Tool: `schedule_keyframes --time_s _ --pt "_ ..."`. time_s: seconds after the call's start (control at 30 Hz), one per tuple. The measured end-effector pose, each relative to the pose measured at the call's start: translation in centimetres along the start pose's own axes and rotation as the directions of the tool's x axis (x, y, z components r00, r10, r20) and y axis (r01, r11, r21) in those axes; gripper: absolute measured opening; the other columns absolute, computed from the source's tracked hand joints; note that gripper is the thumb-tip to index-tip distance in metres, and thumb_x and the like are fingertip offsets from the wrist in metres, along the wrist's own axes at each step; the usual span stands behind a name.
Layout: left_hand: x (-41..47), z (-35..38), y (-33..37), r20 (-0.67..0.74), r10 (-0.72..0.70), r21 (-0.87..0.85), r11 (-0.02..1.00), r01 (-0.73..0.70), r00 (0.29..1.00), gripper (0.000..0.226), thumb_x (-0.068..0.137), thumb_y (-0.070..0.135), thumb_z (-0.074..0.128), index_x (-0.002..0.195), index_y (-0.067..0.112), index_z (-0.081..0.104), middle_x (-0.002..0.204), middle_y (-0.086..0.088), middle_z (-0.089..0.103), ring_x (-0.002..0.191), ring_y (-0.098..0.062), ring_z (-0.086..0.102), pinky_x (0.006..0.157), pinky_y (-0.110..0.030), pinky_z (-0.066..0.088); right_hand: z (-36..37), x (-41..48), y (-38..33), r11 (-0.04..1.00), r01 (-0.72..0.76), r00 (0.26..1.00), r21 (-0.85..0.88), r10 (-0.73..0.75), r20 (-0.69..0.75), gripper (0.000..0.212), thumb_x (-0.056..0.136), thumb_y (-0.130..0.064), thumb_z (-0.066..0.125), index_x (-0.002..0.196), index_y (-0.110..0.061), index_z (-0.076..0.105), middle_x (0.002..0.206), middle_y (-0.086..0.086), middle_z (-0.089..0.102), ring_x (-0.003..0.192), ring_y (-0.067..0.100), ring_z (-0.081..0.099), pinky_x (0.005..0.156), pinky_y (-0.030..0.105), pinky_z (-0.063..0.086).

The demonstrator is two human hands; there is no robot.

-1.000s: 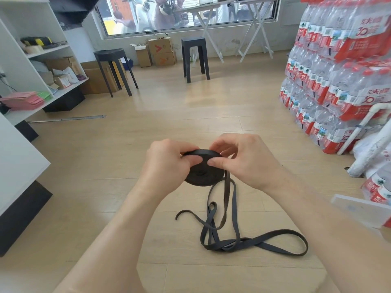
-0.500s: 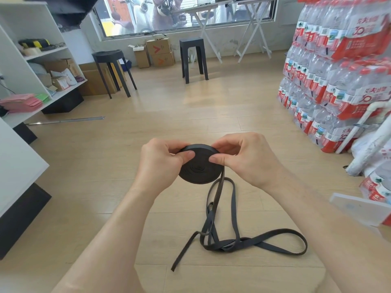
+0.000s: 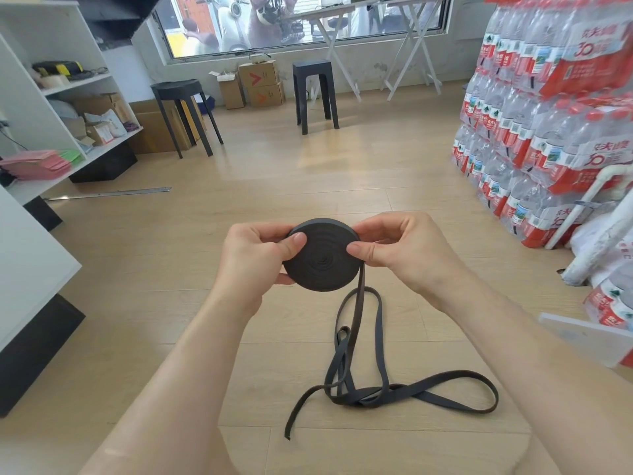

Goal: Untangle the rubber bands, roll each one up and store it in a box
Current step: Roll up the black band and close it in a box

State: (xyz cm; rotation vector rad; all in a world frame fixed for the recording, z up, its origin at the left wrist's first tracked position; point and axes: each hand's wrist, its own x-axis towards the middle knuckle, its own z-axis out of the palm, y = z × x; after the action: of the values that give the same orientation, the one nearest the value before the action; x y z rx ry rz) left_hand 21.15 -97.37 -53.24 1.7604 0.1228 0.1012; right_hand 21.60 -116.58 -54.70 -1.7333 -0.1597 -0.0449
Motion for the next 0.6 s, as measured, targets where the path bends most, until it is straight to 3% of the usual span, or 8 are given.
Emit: schedule_keyframes --time_s 0.13,0.27,0.4,0.5,0.6 --pt "-0.04 0.15 0.01 -0.007 -0.061 -0.072 0.996 0.060 0.998 0.009 0.086 0.007 0.067 0.091 0.012 0.072 0.085 -0.010 0.072 0.078 -0.025 0.069 0.054 -0.035 0.059 0.31 0.06 0.05 0.997 -0.042 0.998 0.061 0.045 -0.047 0.017 0.072 -0.008 0.082 0.083 -0.017 0.074 0.075 -0.001 0.075 0.066 0.006 0.069 0.059 0.020 0.054" --pt "0.00 0.19 0.01 -0.027 -0.110 -0.121 0.987 0.106 0.994 0.013 0.087 0.009 0.066 0.099 0.007 0.071 0.090 -0.012 0.072 0.081 -0.029 0.070 0.061 -0.043 0.060 0.56 -0.07 0.16 0.999 -0.014 0.997 0.046 0.017 -0.081 0.017 0.073 -0.011 0.083 0.086 -0.018 0.075 0.080 0.000 0.076 0.073 0.010 0.072 0.065 0.021 0.056" --pt "-0.08 0.21 -0.06 -0.027 -0.118 -0.133 0.985 0.114 0.993 0.014 0.088 0.010 0.065 0.100 0.007 0.071 0.093 -0.013 0.072 0.081 -0.028 0.070 0.060 -0.042 0.060 0.84 -0.14 0.11 0.996 0.056 0.994 -0.072 -0.063 -0.093 0.019 0.077 -0.009 0.079 0.087 -0.024 0.074 0.082 0.002 0.075 0.076 0.015 0.072 0.066 0.025 0.058" --pt "-0.19 0.36 -0.19 0.018 -0.124 -0.098 0.987 0.125 0.992 0.013 0.089 0.009 0.064 0.101 0.006 0.068 0.099 -0.015 0.070 0.090 -0.032 0.068 0.064 -0.045 0.060 0.79 0.09 0.14 0.968 0.118 0.982 -0.221 -0.146 -0.117 0.022 0.078 -0.008 0.078 0.080 -0.029 0.072 0.074 -0.007 0.072 0.069 0.007 0.069 0.069 0.029 0.058" --pt "-0.01 0.02 -0.19 0.125 -0.031 0.097 0.995 0.019 0.992 0.016 0.091 0.004 0.058 0.100 0.016 0.065 0.092 -0.009 0.073 0.091 -0.025 0.067 0.080 -0.042 0.057 0.58 -0.07 -0.09 0.909 0.183 0.973 -0.376 -0.221 -0.061 0.019 0.078 -0.009 0.076 0.079 -0.028 0.073 0.068 -0.015 0.068 0.064 0.002 0.064 0.069 0.024 0.054"
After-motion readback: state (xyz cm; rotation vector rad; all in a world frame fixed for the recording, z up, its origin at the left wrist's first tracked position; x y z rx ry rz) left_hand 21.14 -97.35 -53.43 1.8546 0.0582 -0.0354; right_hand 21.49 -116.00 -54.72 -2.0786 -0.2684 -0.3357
